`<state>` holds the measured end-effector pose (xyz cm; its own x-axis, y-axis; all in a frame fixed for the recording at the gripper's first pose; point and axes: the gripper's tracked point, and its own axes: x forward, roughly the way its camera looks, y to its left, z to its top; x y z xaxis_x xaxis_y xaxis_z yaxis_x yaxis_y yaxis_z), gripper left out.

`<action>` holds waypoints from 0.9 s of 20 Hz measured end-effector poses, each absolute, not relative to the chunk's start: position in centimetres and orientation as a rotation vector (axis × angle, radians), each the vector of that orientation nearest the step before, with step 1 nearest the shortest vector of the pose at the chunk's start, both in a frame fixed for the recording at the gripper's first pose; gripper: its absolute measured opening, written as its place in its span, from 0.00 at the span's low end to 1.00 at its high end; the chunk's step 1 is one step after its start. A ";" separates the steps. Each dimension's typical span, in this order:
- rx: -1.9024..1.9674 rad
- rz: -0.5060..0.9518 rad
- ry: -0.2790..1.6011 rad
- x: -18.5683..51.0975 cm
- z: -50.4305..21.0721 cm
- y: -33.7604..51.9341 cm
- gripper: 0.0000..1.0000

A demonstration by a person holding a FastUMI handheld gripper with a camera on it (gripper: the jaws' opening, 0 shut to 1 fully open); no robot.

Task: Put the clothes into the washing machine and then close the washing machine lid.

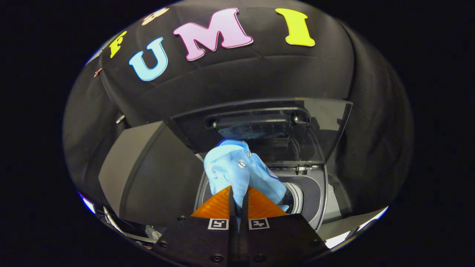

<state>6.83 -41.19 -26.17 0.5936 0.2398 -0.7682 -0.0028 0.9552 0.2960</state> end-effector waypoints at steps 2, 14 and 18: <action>0.268 0.113 0.973 6.5 -29.1 -41.7 0.05; 0.164 0.074 1.151 5.9 -41.9 -40.7 0.05; 0.126 0.082 1.185 5.6 -43.8 -40.0 0.05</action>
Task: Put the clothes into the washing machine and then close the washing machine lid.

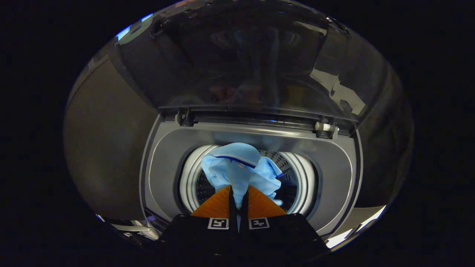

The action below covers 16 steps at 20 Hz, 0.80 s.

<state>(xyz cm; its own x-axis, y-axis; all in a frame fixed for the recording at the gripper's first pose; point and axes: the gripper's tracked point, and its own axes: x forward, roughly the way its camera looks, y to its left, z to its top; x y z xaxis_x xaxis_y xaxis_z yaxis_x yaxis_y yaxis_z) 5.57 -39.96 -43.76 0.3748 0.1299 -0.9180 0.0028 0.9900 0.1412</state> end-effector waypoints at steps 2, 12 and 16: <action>0.112 0.071 1.195 5.3 -44.4 -40.0 0.05; 0.144 0.000 1.232 3.9 -45.2 -39.9 0.11; 0.212 0.025 1.203 4.1 -44.7 -39.3 0.27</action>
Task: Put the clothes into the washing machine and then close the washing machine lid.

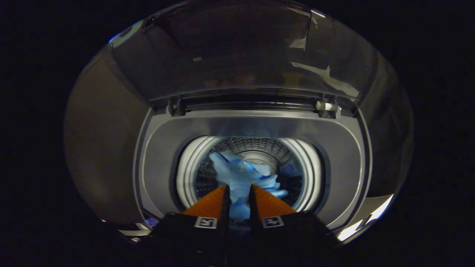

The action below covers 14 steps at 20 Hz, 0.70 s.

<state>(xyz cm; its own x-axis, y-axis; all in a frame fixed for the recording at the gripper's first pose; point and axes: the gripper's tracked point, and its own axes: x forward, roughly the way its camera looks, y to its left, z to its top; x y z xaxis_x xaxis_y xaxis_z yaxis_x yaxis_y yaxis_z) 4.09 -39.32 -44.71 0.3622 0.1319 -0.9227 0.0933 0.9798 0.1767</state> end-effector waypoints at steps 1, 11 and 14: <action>0.198 0.015 1.181 4.4 -44.4 -39.9 0.38; 0.154 0.012 1.085 6.1 -41.8 -40.4 1.00; 0.167 -0.001 1.043 6.8 -39.6 -40.9 1.00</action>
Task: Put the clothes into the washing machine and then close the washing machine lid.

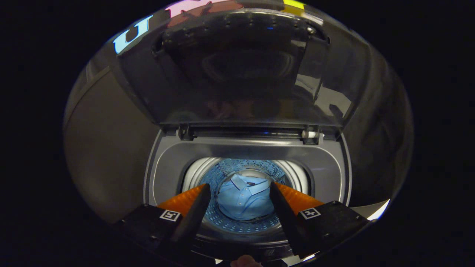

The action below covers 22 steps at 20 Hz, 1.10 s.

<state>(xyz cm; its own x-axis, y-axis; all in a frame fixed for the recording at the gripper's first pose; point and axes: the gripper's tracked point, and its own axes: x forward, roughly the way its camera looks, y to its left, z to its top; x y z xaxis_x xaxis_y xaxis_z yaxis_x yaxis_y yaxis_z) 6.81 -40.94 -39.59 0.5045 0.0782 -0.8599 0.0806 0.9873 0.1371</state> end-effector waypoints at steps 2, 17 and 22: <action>0.165 0.003 0.984 7.8 -37.0 -41.3 1.00; 0.110 0.028 0.171 18.8 -11.5 -42.9 0.99; 0.120 -0.025 0.280 23.4 -14.5 -43.9 1.00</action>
